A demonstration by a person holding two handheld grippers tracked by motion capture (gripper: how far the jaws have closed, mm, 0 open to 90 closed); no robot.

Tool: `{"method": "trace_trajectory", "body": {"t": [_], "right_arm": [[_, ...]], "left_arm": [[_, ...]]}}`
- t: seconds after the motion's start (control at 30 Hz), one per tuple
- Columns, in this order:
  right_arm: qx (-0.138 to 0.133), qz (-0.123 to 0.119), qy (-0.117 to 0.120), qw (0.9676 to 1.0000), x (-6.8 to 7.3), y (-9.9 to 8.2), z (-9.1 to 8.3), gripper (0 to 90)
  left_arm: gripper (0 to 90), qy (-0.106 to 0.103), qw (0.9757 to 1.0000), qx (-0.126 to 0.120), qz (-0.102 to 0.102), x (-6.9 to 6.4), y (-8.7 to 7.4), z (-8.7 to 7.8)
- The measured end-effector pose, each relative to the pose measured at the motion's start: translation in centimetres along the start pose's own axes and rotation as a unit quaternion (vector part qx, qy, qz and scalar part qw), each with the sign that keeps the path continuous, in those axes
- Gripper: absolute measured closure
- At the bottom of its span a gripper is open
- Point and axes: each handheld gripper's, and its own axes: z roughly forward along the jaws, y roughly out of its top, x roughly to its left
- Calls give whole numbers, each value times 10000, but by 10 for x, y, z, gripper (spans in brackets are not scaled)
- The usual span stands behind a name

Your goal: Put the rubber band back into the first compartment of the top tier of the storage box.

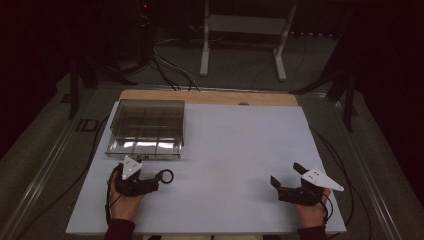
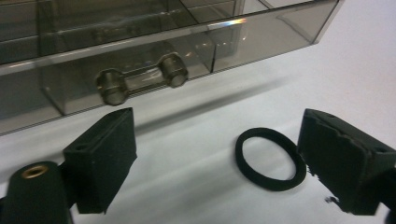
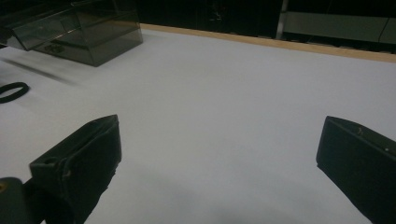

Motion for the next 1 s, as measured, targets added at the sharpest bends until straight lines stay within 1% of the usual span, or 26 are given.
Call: {"method": "trace_trajectory", "body": {"t": [0.13,0.2,0.23,0.27,0.3,0.33,0.37,0.43,0.5,0.53,0.57,0.6,0.63,0.7,0.77,0.83,0.9,1.0], "right_arm": [[-1,-3,8,10000,0,0,0,5],[-8,-6,0,10000,-1,0,-1,5],[-11,-2,-2,10000,-1,0,-1,5],[-1,-1,-4,10000,-1,0,0,5],[-1,-1,-4,10000,-1,0,0,5],[12,6,-1,10000,-1,0,0,5],[35,8,13,10000,0,0,0,5],[29,-6,15,10000,0,0,0,5],[27,-7,14,10000,0,0,0,5],[23,-3,12,10000,0,0,0,5],[23,-3,12,10000,0,0,0,5],[17,2,11,10000,-1,0,-1,5],[12,9,7,10000,-1,0,-1,5],[15,14,6,10000,-1,0,-1,5],[16,11,8,10000,-1,1,-1,5],[19,1,9,10000,-1,1,-1,5],[27,-4,0,10000,-1,1,-1,5],[29,1,4,10000,-1,1,-1,5]], "left_arm": [[167,-77,9998,159,36,-4,2,7],[224,-128,9996,238,39,-7,3,10],[236,-128,9996,238,39,-7,3,10],[266,-183,9994,296,85,-10,4,13],[283,-183,9994,296,85,-10,4,13],[283,-103,9990,407,149,-14,4,17],[357,-81,9988,445,171,-16,4,19],[406,-85,9982,546,220,-18,4,21],[484,-117,9974,647,303,-20,4,24],[536,-93,9968,728,330,-20,4,25],[583,-93,9968,728,330,-20,4,25],[583,-150,9957,835,368,-21,3,27],[651,-124,9950,917,382,-21,3,28],[730,-174,9938,1036,377,-22,2,29],[783,-173,9931,1088,394,-23,2,29],[860,-165,9927,1109,443,-24,3,29],[884,-176,9928,1104,418,-23,3,29],[888,-233,9931,1087,367,-22,3,28]]}}
